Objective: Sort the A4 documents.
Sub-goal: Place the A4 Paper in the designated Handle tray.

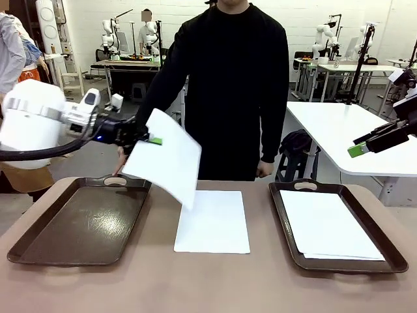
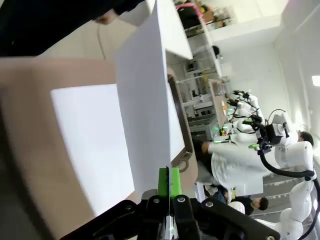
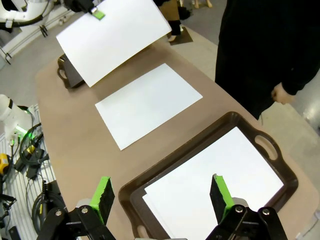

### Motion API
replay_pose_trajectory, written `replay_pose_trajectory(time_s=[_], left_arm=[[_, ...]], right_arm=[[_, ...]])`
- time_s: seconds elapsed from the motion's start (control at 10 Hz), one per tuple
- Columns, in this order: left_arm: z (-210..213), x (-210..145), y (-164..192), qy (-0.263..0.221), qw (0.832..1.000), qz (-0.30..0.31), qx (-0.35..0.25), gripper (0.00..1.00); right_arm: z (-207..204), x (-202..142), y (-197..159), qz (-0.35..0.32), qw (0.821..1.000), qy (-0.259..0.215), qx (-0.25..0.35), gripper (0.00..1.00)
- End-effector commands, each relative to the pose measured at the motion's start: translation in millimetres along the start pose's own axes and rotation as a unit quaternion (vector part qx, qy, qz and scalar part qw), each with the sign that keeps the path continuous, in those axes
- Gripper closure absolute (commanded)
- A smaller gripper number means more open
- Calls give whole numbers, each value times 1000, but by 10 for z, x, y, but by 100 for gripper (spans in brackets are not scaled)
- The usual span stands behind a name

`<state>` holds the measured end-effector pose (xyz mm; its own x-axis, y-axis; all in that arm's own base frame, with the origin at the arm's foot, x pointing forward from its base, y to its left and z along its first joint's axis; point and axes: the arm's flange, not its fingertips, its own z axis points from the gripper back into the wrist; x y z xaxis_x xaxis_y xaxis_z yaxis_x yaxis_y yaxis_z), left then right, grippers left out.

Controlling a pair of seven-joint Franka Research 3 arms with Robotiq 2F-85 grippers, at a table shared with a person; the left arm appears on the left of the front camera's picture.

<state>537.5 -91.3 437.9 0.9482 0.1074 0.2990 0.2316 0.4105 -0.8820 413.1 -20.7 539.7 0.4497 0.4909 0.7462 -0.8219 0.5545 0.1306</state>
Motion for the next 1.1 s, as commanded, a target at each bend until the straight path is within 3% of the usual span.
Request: replay_pose_trajectory(time_s=[0.0, 0.6, 1.0], left_arm=[[216, -13, 279, 16, 1000, 11, 22, 99], [500, 34, 796, 61, 997, 24, 52, 99], [712, -219, 899, 140, 969, 30, 200, 99]], right_arm=[[-32, -15, -1, 0, 1000, -13, 3, 0], [-32, -15, -1, 0, 1000, -13, 3, 0], [-32, -15, -1, 0, 1000, -13, 3, 0]])
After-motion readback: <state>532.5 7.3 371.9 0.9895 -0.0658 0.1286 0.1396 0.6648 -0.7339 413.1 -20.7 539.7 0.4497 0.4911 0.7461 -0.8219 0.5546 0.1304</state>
